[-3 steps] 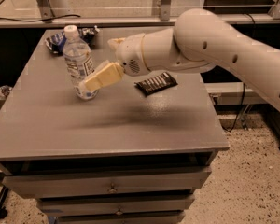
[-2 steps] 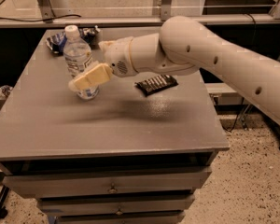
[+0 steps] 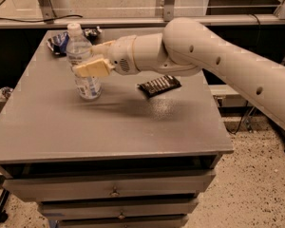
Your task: Knock blue plastic bottle over
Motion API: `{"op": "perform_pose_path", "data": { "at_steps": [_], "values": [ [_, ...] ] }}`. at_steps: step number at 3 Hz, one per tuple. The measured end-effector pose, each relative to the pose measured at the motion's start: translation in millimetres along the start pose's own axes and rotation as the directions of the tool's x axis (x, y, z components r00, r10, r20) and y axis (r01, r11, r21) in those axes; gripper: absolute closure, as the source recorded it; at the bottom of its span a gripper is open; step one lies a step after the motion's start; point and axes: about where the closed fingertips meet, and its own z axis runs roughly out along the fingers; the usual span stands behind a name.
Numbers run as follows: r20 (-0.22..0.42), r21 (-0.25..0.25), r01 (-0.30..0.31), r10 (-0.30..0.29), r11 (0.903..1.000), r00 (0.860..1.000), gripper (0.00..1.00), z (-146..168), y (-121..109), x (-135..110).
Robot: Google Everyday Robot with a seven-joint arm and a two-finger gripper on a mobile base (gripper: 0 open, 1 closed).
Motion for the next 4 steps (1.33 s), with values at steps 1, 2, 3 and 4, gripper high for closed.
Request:
{"op": "perform_pose_path", "data": {
  "at_steps": [1,2,3,4],
  "values": [
    [0.0,0.021,0.027,-0.027,0.9994,1.0,0.63,-15,-12,-17],
    [-0.042,0.028,0.104,-0.102,0.9942,0.994,0.85,-31,-28,-45],
    [-0.166,0.012,0.24,-0.234,0.9708,0.958,1.0,-44,-49,-80],
    [-0.366,-0.07,0.37,-0.369,0.9262,0.854,1.0,-36,-65,-77]
  ]
}}
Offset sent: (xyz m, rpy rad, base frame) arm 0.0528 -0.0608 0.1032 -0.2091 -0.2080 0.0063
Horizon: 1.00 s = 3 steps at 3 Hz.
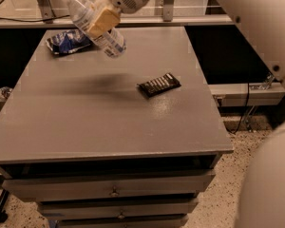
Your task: Knock blue plastic bottle over
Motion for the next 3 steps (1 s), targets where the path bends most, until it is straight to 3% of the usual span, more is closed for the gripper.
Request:
{"op": "perform_pose_path", "data": {
  "at_steps": [1,2,3],
  "values": [
    [-0.222,-0.141,0.115,-0.145,0.9833,0.964,1.0,35,19,23],
    [-0.378,-0.301,0.121,-0.235,0.9459,0.896,1.0,60,57,61],
    [-0.457,-0.368,0.084,-0.259,0.926,0.851,0.85,74,83,87]
  ]
}}
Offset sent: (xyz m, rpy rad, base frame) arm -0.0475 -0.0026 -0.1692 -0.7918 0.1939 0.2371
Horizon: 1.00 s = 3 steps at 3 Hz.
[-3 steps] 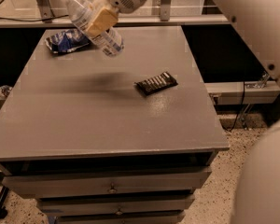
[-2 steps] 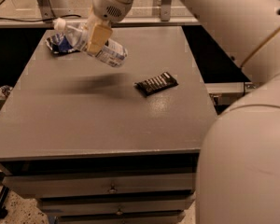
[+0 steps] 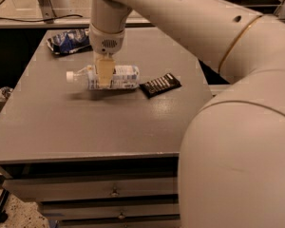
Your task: Knock blue plastic bottle over
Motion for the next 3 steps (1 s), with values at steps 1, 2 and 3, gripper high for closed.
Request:
{"op": "perform_pose_path", "data": {
  "at_steps": [1,2,3],
  "values": [
    [-0.03,-0.019,-0.013,0.012,0.9997,0.999,0.61,11,7,0],
    [-0.023,-0.012,-0.028,0.028,0.9995,0.999,0.38,10,6,-5],
    [0.005,0.007,-0.046,0.046,0.9989,0.999,0.15,2,3,-11]
  ]
}}
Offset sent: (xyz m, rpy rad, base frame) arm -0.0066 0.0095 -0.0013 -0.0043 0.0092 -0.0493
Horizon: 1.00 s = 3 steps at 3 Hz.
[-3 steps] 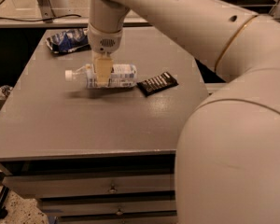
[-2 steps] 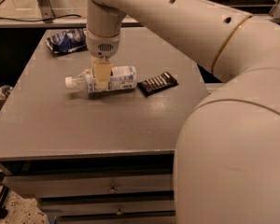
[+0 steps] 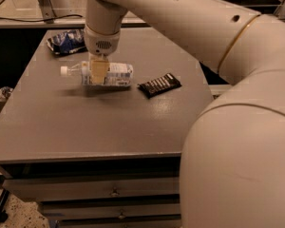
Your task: Knock blue plastic bottle over
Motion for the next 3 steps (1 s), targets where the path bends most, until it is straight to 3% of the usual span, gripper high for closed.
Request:
{"op": "perform_pose_path", "data": {
  "at_steps": [1,2,3],
  "values": [
    [0.046,0.014,-0.037,0.037,0.9992,0.998,0.0,-6,2,-3],
    [0.169,0.041,-0.129,0.121,0.9908,0.978,0.0,-20,11,-1],
    [0.358,0.093,-0.21,0.164,0.9733,0.919,0.0,-44,24,5]
  ]
}}
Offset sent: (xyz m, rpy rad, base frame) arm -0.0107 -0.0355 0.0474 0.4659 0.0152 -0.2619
